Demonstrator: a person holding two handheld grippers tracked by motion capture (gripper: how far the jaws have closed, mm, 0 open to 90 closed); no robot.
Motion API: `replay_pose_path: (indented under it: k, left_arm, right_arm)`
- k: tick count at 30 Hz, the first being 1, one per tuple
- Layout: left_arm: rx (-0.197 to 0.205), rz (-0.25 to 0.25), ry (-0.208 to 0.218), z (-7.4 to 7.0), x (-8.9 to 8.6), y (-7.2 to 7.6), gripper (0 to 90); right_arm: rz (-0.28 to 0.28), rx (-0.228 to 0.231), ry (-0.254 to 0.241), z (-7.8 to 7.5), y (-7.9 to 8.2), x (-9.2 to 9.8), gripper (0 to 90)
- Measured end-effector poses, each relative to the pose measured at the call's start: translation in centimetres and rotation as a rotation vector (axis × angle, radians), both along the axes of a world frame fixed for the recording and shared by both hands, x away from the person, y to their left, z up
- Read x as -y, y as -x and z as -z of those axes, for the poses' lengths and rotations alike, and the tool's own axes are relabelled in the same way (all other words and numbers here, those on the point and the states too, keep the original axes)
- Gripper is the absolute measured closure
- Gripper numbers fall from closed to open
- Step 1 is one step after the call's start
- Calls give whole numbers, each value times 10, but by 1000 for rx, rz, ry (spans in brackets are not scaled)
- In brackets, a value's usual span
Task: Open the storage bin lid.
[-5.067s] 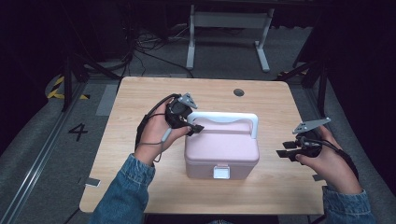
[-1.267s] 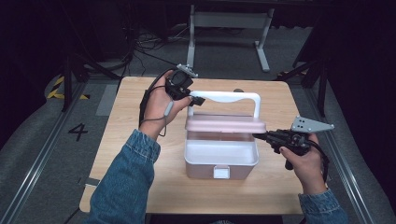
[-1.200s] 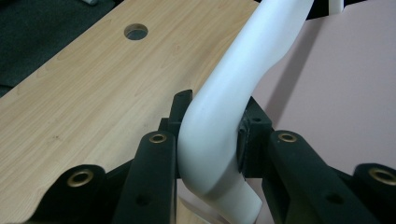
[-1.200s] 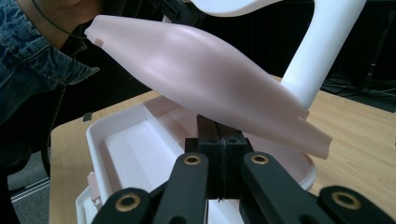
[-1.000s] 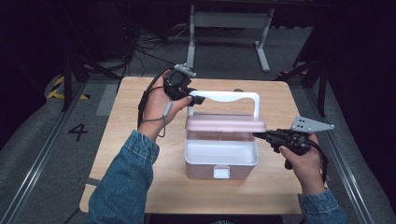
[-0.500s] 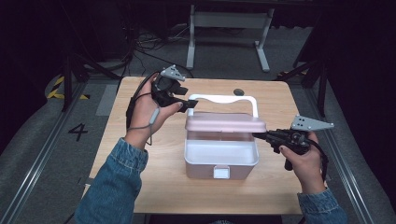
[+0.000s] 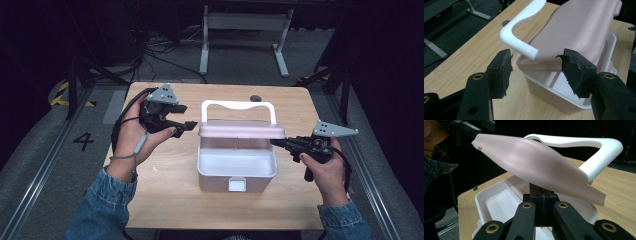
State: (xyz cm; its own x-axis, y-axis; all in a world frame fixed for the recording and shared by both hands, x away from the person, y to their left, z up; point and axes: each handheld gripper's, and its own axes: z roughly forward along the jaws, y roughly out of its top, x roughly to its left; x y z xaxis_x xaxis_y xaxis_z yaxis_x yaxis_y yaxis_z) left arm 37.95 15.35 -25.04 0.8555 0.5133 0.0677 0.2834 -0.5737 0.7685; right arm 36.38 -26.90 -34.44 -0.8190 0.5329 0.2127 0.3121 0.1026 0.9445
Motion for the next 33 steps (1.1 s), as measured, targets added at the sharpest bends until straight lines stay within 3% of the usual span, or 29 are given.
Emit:
replay_pose_path:
  k: [7, 9, 15, 26, 29, 33]
  left_arm:
    - [-6, 13, -7, 15, -6, 10, 402]
    - [27, 32, -3, 23, -5, 12, 397]
    - [52, 64, 3, 37, 1, 11, 372]
    - [82, 101, 2, 42, 26, 7, 349]
    - [63, 81, 14, 43, 31, 6, 349]
    - [76, 76, 4, 43, 37, 3, 360]
  right_arm:
    - [1, -4, -4, -2, -3, -2, 900]
    - [0, -7, -4, -2, -3, -3, 900]
    - [-7, -17, -9, -1, -3, -3, 900]
    - [-12, -34, -33, -1, -3, -2, 900]
    - [-14, -35, -33, -1, -3, -2, 900]
    - [-15, -40, -33, -1, -4, -1, 900]
